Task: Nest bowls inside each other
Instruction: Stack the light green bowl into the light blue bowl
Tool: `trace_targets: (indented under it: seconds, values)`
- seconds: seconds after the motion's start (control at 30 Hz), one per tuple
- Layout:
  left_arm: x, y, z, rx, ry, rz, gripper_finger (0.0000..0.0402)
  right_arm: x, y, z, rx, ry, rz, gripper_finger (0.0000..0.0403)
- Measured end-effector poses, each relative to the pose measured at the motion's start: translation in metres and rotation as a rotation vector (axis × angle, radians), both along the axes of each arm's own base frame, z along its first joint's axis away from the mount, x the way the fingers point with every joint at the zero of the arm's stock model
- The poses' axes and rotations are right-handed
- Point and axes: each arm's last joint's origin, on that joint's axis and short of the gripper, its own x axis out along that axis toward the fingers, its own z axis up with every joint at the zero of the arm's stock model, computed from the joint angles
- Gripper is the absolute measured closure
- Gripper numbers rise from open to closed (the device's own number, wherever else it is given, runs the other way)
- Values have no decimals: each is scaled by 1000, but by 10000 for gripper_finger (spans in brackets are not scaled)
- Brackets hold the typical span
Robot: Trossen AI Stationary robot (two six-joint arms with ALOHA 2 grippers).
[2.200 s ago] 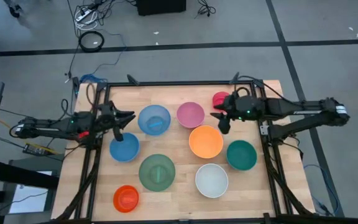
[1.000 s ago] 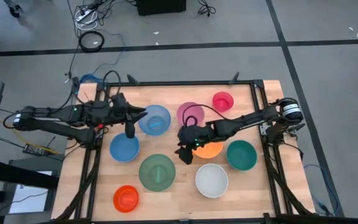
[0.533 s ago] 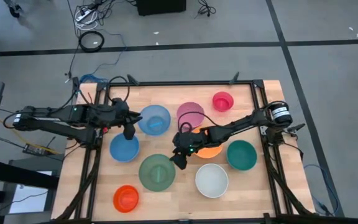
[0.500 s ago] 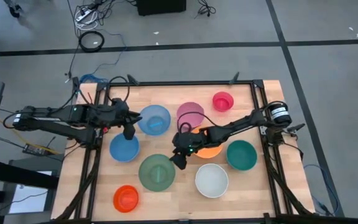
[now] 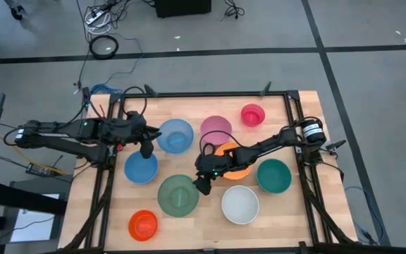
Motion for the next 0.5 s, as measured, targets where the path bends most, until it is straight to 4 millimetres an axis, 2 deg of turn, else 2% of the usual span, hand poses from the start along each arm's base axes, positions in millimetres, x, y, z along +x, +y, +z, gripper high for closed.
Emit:
trace_targets:
  seconds: [0.33,0.5]
  values:
    - [0,0,0,0,-1,0,307,4,3,-8,-11,-19,-7,184]
    - [0,0,0,1,0,0,307,4,3,-9,-18,-23,-15,208]
